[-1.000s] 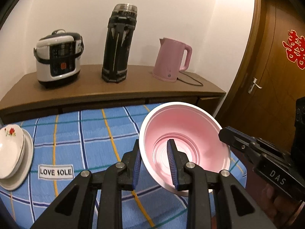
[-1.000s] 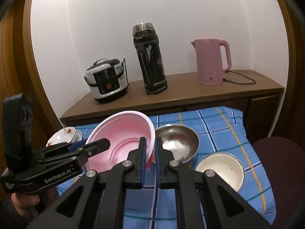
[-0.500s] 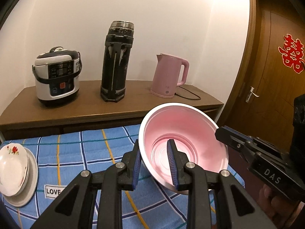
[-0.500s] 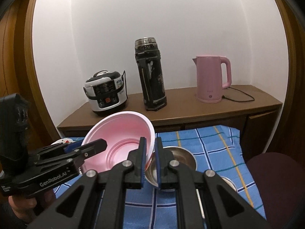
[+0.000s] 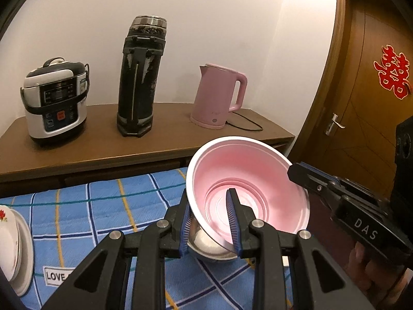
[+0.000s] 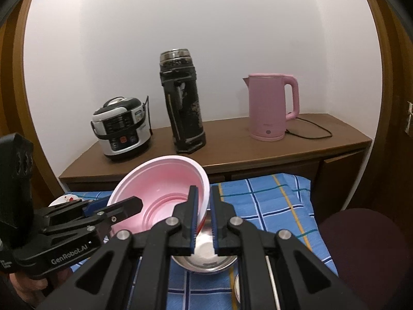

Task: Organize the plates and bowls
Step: 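Carry the red bowl with the left gripper over the steel bowl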

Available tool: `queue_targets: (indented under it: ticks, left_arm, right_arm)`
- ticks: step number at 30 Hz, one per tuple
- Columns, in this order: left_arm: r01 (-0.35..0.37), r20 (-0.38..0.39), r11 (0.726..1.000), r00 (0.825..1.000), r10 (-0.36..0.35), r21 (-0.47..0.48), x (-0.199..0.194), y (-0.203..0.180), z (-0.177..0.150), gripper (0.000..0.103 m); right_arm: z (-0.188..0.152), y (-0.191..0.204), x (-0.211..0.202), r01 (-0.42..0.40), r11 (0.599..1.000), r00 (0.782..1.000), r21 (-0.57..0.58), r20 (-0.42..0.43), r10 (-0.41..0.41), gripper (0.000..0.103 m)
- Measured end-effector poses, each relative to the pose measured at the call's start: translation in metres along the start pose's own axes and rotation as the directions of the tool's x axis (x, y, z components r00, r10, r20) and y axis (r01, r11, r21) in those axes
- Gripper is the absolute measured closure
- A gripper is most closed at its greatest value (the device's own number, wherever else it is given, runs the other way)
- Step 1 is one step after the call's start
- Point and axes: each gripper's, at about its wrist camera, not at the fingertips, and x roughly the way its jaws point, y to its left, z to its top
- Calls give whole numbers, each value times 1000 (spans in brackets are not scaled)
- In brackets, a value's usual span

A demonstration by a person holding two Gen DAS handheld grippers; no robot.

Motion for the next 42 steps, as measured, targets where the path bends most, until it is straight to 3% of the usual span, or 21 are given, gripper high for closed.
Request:
queue_targets:
  ticks: [14, 36, 42]
  left_arm:
    - [73, -8, 997, 997, -73, -14, 30, 11, 1, 74]
    - [78, -37, 997, 996, -78, -16, 50, 27, -4, 74]
    - [121, -71, 992, 990, -124, -45, 56, 32, -5, 74]
  right_arm:
    - [1, -11, 19, 40, 999, 998, 5, -40, -40, 94]
    - [-11, -12, 45, 57, 998, 993, 10, -100, -56, 94]
    - [-11, -14, 47, 64, 998, 993, 15, -100, -62, 93]
